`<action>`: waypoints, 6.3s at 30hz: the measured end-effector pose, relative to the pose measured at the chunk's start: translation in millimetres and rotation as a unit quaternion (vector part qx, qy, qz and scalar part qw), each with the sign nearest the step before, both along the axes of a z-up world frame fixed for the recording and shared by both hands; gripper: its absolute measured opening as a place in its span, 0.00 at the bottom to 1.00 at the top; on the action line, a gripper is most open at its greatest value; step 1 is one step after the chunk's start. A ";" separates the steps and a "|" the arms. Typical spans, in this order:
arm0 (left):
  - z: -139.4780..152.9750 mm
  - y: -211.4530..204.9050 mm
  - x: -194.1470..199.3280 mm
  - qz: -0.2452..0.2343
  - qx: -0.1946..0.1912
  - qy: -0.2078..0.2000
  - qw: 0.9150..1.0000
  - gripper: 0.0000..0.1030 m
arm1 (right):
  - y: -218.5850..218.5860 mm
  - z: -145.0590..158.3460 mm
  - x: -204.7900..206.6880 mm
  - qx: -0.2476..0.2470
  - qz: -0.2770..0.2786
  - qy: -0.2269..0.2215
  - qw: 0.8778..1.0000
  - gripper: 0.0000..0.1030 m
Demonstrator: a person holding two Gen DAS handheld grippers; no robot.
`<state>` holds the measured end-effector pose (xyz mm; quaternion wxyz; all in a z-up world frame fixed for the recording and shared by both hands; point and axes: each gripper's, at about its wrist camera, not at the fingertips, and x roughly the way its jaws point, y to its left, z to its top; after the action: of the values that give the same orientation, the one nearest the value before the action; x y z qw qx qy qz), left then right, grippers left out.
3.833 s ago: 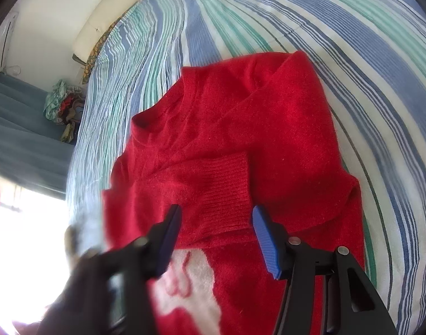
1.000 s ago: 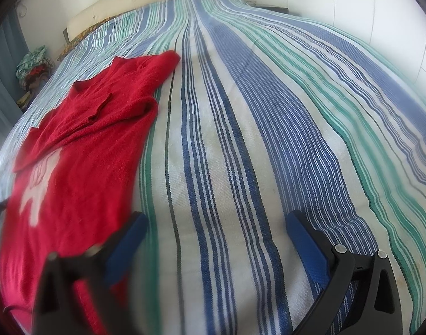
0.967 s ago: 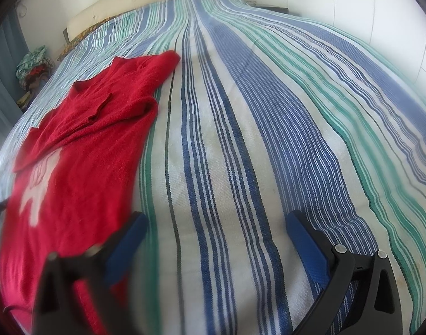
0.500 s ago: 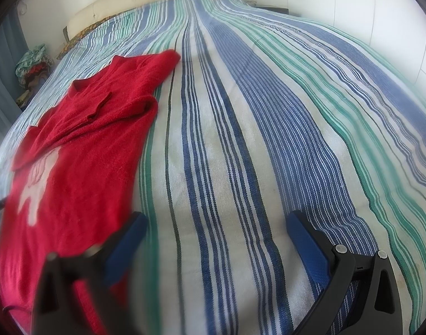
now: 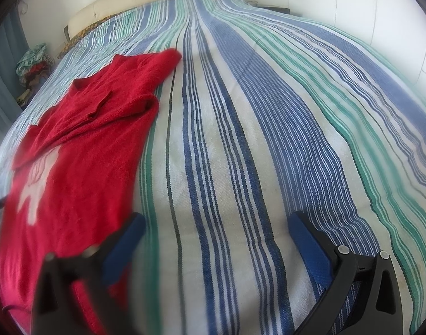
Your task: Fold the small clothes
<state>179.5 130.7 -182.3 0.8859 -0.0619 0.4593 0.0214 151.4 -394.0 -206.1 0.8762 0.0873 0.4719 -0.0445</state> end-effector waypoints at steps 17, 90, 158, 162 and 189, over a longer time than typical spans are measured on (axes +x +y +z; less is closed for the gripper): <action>-0.1 -0.2 0.1 0.000 0.000 0.000 1.000 1.00 | -0.4 -0.2 -1.1 0.003 0.001 -0.004 1.000 1.00; 74.8 -80.2 187.2 -0.044 -0.245 0.050 0.967 0.15 | 37.3 76.3 249.4 0.260 0.012 -0.027 0.965 0.05; 15.7 -50.9 -56.3 -0.082 -0.110 -0.035 0.990 0.99 | 342.1 44.6 208.5 0.297 0.225 0.122 0.920 0.35; 14.7 -52.1 -54.9 -0.082 -0.107 -0.032 0.990 0.99 | 317.2 73.7 194.3 0.353 0.248 0.067 0.900 0.37; 15.4 -56.1 -53.0 -0.083 -0.092 -0.030 0.992 0.99 | 274.2 92.5 112.5 0.108 0.329 -0.041 0.937 0.27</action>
<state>126.4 74.6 -166.9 0.8883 -0.1059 0.4363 -0.0964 263.9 -119.9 -113.6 0.8459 0.0227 0.4398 0.3007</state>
